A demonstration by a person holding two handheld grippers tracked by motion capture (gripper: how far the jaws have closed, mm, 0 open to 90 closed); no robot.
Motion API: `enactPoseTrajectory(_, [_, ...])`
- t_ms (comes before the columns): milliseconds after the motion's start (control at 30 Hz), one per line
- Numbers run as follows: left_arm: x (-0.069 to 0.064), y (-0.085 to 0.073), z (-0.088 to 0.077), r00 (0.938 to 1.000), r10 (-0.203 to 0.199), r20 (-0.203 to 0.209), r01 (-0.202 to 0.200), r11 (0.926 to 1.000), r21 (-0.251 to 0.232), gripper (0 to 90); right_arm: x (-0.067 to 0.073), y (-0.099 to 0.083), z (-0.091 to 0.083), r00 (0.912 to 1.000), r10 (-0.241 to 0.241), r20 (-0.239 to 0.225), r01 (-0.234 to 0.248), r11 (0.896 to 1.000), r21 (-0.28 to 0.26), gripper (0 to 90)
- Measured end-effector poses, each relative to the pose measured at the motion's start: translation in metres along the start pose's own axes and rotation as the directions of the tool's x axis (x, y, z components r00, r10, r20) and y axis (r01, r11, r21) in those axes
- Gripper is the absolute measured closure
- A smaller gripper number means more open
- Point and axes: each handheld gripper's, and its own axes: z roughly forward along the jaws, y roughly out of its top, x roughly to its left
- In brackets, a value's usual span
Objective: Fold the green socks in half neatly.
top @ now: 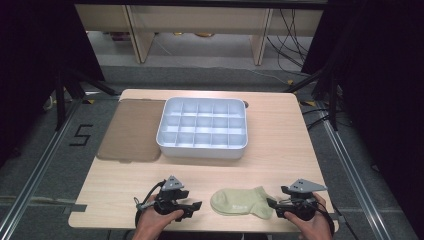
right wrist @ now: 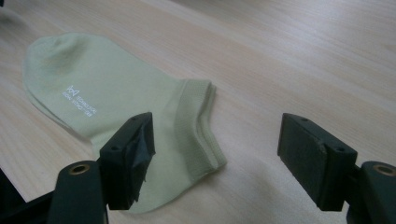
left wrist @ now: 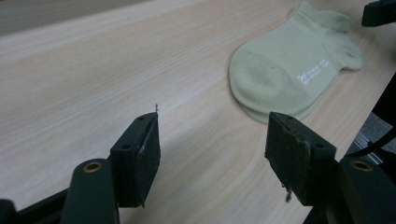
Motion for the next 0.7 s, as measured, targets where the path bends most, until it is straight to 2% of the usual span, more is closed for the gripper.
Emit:
enactPoseTrajectory(33, [-0.002, 0.002, 0.003, 0.9999, -0.01, -0.003, 0.01, 0.9999, -0.002, 36.2, 0.0, 0.0, -0.001, 1.0, -0.005, 0.006, 0.005, 1.0, 0.002, 28.0])
enactPoseTrajectory(67, [-0.003, 0.004, 0.006, 1.0, 0.004, 0.007, -0.004, 0.9999, 0.012, 36.5, 0.0, 0.0, -0.001, 1.0, -0.005, 0.007, 0.005, 1.0, 0.0, 28.0])
enactPoseTrajectory(100, [-0.005, 0.006, 0.009, 0.9999, 0.0, 0.014, 0.0, 0.9999, 0.017, 36.9, 0.0, 0.0, 0.0, 1.0, 0.002, 0.005, -0.002, 1.0, -0.002, 28.0])
enactPoseTrajectory(133, [-0.006, 0.007, 0.011, 0.9999, 0.001, 0.012, -0.001, 0.9998, 0.02, 37.0, -0.001, 0.001, 0.0, 0.9998, 0.0, -0.022, 0.0, 1.0, 0.009, 28.0])
enactPoseTrajectory(267, [-0.015, 0.014, 0.021, 0.9993, -0.003, 0.036, 0.002, 0.9995, 0.031, 38.4, -0.001, 0.001, -0.001, 0.9998, -0.003, -0.022, 0.003, 1.0, 0.009, 27.8])
enactPoseTrajectory(300, [-0.016, 0.016, 0.022, 0.9994, 0.013, 0.033, -0.014, 0.9991, 0.04, 38.5, -0.002, 0.0, 0.001, 0.9998, -0.017, -0.013, 0.017, 1.0, 0.0, 27.8])
enactPoseTrajectory(367, [-0.019, 0.019, 0.027, 0.9995, 0.011, 0.029, -0.012, 0.999, 0.043, 38.6, -0.001, 0.0, -0.001, 0.9997, -0.006, -0.023, 0.006, 1.0, 0.012, 27.8])
enactPoseTrajectory(500, [-0.026, 0.023, 0.034, 0.9996, 0.022, 0.019, -0.023, 0.9983, 0.053, 38.7, -0.001, 0.0, 0.0, 0.9995, -0.016, -0.026, 0.016, 1.0, 0.004, 27.8])
enactPoseTrajectory(667, [-0.033, 0.026, 0.044, 0.9978, 0.065, 0.012, -0.066, 0.9945, 0.081, 40.4, -0.001, 0.001, -0.001, 0.9994, -0.014, -0.031, 0.015, 1.0, 0.008, 27.8])
enactPoseTrajectory(700, [-0.035, 0.026, 0.045, 0.9981, 0.06, 0.011, -0.061, 0.9941, 0.09, 40.7, -0.001, 0.001, 0.0, 0.9988, -0.028, -0.04, 0.028, 1.0, 0.007, 27.8])
